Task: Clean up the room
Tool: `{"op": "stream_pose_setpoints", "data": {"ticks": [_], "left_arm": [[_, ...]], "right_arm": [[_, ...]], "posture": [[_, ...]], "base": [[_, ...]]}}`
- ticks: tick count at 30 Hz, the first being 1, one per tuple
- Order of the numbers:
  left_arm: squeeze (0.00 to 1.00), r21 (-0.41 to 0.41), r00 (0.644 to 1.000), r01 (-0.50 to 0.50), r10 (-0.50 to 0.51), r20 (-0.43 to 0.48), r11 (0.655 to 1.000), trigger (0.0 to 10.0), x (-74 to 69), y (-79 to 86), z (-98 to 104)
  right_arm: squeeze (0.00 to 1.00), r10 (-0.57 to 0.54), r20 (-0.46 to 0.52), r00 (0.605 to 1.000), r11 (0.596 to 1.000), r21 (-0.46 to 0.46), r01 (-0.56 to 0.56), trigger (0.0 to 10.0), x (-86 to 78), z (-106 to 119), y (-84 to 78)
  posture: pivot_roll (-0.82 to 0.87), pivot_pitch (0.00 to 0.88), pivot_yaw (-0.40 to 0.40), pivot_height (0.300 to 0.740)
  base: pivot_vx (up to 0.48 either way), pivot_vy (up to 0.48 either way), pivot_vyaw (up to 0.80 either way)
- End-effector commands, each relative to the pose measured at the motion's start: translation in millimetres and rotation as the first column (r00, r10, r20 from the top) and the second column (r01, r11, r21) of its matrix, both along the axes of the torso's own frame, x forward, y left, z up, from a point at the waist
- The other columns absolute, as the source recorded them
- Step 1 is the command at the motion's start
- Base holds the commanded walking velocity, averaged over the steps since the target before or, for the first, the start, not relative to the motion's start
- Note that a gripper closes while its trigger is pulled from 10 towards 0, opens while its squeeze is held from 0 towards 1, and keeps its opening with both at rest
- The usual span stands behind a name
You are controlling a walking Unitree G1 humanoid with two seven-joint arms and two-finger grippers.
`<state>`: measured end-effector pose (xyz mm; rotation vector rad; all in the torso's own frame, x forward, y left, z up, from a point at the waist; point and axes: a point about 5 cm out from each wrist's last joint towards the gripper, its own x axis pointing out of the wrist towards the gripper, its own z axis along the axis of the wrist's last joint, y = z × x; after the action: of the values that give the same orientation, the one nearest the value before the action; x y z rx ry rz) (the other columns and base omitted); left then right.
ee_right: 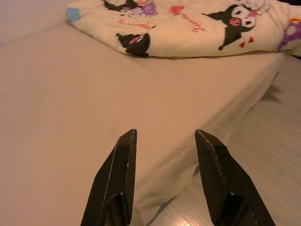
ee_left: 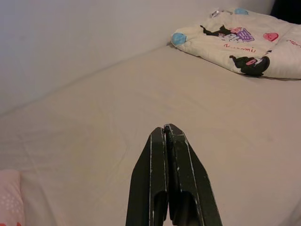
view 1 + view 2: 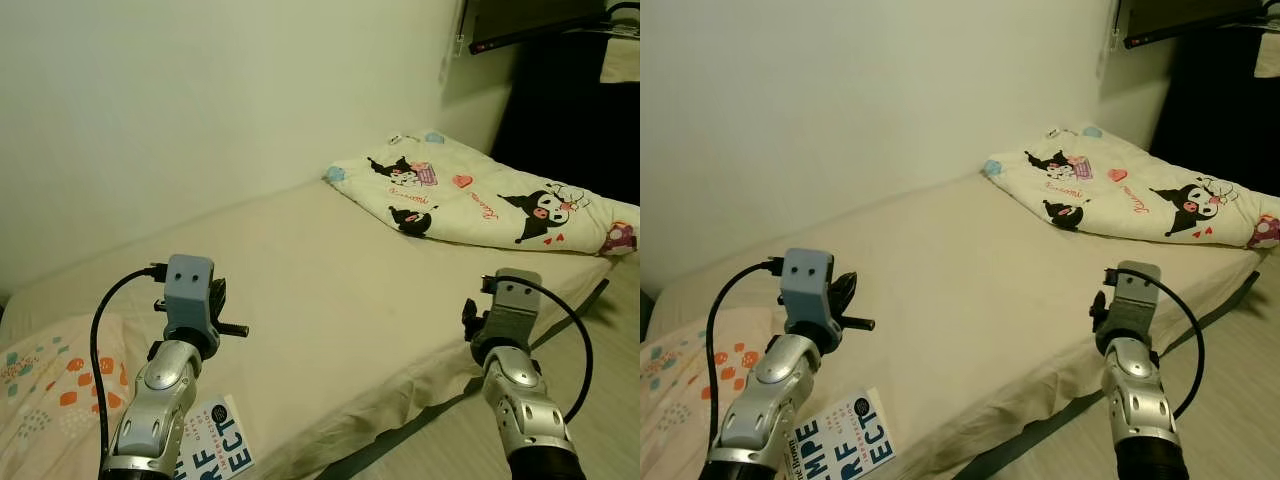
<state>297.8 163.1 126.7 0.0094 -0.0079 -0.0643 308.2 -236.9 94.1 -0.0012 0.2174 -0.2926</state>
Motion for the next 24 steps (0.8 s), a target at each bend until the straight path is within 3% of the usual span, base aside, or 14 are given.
{"op": "stream_pose_setpoints", "data": {"ticks": [1, 16, 24], "left_arm": [[0.0, 0.016, 1.0, -0.024, 0.024, -0.005, 1.0, 10.0, -1.2, 8.1, -1], [0.0, 0.017, 1.0, -0.02, 0.02, -0.005, 1.0, 10.0, -0.1, 8.3, 0], [0.0, 0.02, 1.0, -0.013, 0.013, -0.004, 1.0, 10.0, -0.5, 7.0, 0]], "right_arm": [[0.0, 0.002, -0.021, 1.0, 1.0, 0.003, -0.002, 10.0, -2.5, -4, 2.4], [0.0, -0.024, -0.044, 0.999, 1.0, -0.013, 0.024, 10.0, -5.8, -5, -3.6], [0.0, -0.114, -0.095, 0.989, 0.992, -0.064, 0.108, 10.0, -13.2, -8, -19.0]], "posture": [[-0.1, 0.05, 0.021, 0.732], [-0.1, 0.052, 0.028, 0.732], [-0.1, 0.047, 0.028, 0.732]], "base": [[0.0, 0.0, 0.0], [0.0, 0.0, 0.0], [0.0, 0.0, 0.0]]}}
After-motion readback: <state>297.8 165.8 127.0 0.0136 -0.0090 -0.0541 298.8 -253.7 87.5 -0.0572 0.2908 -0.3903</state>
